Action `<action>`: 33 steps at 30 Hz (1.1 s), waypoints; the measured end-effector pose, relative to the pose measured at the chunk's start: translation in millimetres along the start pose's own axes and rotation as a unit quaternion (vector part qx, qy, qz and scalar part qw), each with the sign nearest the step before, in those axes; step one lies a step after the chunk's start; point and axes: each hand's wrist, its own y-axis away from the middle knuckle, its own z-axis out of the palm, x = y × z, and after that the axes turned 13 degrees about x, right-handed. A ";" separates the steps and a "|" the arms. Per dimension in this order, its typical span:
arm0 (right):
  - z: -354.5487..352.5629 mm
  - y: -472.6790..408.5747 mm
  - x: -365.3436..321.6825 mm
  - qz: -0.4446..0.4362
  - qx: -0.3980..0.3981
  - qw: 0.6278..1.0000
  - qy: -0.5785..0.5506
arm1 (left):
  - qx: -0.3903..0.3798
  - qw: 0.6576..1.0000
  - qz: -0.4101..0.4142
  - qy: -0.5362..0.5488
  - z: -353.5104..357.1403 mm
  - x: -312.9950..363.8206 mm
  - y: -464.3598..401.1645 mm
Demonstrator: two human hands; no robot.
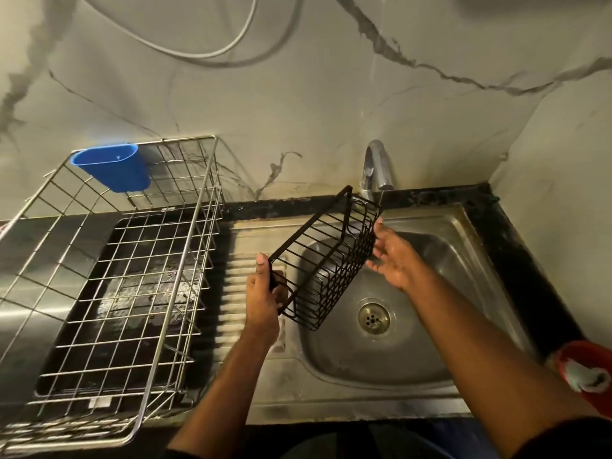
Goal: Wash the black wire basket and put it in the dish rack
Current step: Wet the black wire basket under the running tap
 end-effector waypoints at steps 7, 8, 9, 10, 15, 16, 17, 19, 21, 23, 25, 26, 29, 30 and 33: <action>-35.3 6.2 -0.6 -0.075 0.060 0.995 -0.009 | -0.014 0.992 -0.052 -0.117 8.8 -17.2 -12.1; -41.4 9.1 -2.7 -0.092 0.061 0.994 -0.004 | -0.023 0.988 -0.057 -0.143 12.5 -21.3 -12.0; -48.1 11.3 -4.7 -0.114 0.062 0.992 0.007 | -0.035 0.983 -0.064 -0.168 16.4 -26.1 -11.6; -53.5 13.6 -6.0 -0.144 0.061 0.987 0.025 | -0.045 0.978 -0.069 -0.190 19.5 -31.4 -12.7; -79.4 29.1 -11.5 -0.322 0.038 0.917 0.233 | -0.144 0.952 -0.039 -0.269 59.1 -31.1 -6.9; -83.9 33.2 -12.6 -0.344 0.020 0.894 0.286 | -0.168 0.951 -0.026 -0.259 74.4 -25.0 -1.4; -87.3 37.9 -12.8 -0.362 0.002 0.870 0.334 | -0.175 0.953 -0.014 -0.249 90.0 -18.6 4.0; -92.0 46.2 -10.4 -0.390 -0.021 0.832 0.393 | -0.144 0.964 -0.018 -0.225 115.7 -10.9 9.5; -100.5 49.1 -6.2 -0.398 -0.024 0.829 0.392 | -0.127 0.968 -0.052 -0.212 131.1 -11.0 8.9; -114.8 49.5 -2.7 -0.394 -0.010 0.839 0.376 | -0.137 0.966 -0.077 -0.204 140.4 -19.0 9.5; -130.6 51.2 -0.9 -0.399 0.015 0.837 0.374 | -0.141 0.964 -0.073 -0.215 147.5 -29.5 15.3; -138.8 53.0 -0.5 -0.399 0.029 0.837 0.372 | -0.142 0.965 -0.065 -0.210 152.5 -34.0 21.9; -163.6 57.9 -1.3 -0.396 0.076 0.843 0.356 | -0.127 0.971 -0.057 -0.195 168.3 -43.4 48.3; -173.3 59.0 -1.5 -0.393 0.103 0.840 0.359 | -0.128 0.969 -0.050 -0.206 172.9 -44.7 57.4; -207.2 62.9 -1.9 -0.380 0.199 0.828 0.362 | -0.152 0.953 0.010 -0.263 186.1 -56.1 76.8</action>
